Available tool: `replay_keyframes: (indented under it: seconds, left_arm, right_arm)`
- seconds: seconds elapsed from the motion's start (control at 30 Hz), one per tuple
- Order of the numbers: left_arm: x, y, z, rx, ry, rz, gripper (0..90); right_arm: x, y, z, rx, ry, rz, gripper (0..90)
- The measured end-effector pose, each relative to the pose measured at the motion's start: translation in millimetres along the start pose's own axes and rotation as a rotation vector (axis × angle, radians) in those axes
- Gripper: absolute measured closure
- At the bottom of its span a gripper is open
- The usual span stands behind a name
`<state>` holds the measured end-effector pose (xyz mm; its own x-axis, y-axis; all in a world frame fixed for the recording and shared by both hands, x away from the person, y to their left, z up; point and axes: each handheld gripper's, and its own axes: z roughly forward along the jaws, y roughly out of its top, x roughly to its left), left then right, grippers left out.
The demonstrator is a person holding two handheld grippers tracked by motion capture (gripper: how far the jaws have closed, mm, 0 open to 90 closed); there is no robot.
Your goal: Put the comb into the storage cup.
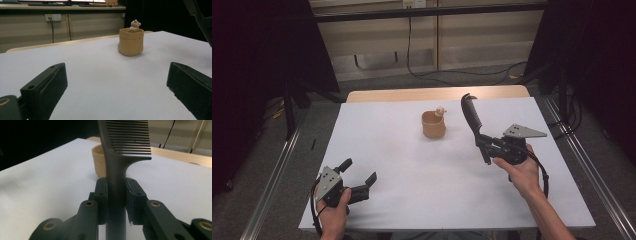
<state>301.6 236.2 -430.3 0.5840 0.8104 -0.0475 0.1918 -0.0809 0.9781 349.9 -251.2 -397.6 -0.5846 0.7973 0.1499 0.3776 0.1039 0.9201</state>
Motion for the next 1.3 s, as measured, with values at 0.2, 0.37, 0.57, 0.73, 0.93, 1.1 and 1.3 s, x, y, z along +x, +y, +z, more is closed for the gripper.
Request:
replay_keyframes:
  seconds: [0.2, 0.37, 0.57, 0.73, 0.93, 1.1, 1.3]
  left_arm:
    - [0.3, 0.0, 0.0, 0.0, 0.0, 0.001, 3.3]
    - [-0.2, -0.2, 0.8, 0.004, -0.005, 0.007, 3.2]
    - [0.1, -0.2, 0.2, 0.001, 0.0, -0.001, 3.2]
    - [0.1, -0.3, -1.1, 0.004, 0.007, 0.005, 3.2]
    - [-0.2, 0.2, -1.3, -0.001, 0.008, 0.006, 3.2]
    - [0.4, 0.0, -1.0, -0.002, 0.006, 0.005, 3.2]
    - [-0.7, 0.2, -0.4, 0.001, 0.002, 0.007, 3.2]
  right_arm:
    - [0.4, 1.2, 0.5, -0.037, 0.008, -0.007, 72.9]
    - [1.9, 5.9, 2.4, -0.091, 0.028, -0.005, 72.9]
    - [4.4, 12.1, 4.3, -0.135, 0.038, -0.022, 72.9]
    - [8.0, 20.5, 6.7, -0.171, 0.055, -0.025, 72.9]
    - [8.1, 26.1, 13.1, -0.194, 0.059, -0.013, 72.9]
    - [9.5, 29.8, 21.2, -0.207, 0.065, -0.015, 72.9]
    - [10.1, 33.3, 30.7, -0.224, 0.072, -0.003, 72.9]
